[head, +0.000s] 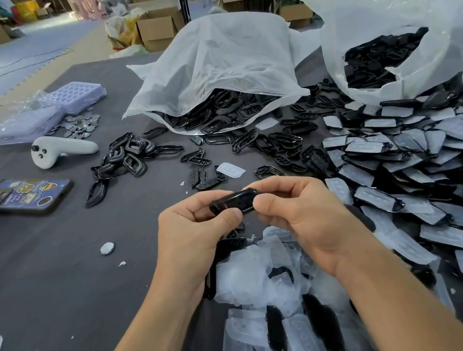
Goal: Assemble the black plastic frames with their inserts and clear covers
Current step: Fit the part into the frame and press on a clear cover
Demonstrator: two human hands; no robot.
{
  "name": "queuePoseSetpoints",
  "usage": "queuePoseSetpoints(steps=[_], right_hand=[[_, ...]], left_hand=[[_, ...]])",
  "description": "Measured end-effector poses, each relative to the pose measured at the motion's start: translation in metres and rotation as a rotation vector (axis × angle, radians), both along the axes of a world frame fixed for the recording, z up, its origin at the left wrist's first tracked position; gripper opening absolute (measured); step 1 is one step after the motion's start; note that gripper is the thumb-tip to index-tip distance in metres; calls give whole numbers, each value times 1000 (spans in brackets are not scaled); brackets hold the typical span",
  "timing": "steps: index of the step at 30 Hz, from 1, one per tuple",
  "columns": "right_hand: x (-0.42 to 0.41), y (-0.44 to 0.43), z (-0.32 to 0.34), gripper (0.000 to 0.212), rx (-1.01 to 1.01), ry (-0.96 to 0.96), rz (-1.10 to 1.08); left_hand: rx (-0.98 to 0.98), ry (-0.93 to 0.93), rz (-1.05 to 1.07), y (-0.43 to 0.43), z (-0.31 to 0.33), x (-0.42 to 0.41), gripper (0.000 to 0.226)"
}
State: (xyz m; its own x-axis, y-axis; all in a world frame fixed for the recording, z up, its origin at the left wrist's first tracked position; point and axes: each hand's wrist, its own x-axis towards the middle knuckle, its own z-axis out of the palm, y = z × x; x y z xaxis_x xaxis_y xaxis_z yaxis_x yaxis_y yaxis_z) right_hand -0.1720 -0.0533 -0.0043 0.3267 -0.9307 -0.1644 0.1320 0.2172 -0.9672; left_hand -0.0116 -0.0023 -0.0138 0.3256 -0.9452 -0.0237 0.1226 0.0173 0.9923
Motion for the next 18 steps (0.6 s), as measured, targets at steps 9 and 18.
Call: queuePoseSetpoints(steps=[9,18], right_hand=[[0,-2,0,14,72,15,-72],[-1,-2,4,21,98,-49,-4]], left_hand=[[-37,-65,-43,-1,-3,1,37],[-18,23,-52,-4,-4,-2,38]])
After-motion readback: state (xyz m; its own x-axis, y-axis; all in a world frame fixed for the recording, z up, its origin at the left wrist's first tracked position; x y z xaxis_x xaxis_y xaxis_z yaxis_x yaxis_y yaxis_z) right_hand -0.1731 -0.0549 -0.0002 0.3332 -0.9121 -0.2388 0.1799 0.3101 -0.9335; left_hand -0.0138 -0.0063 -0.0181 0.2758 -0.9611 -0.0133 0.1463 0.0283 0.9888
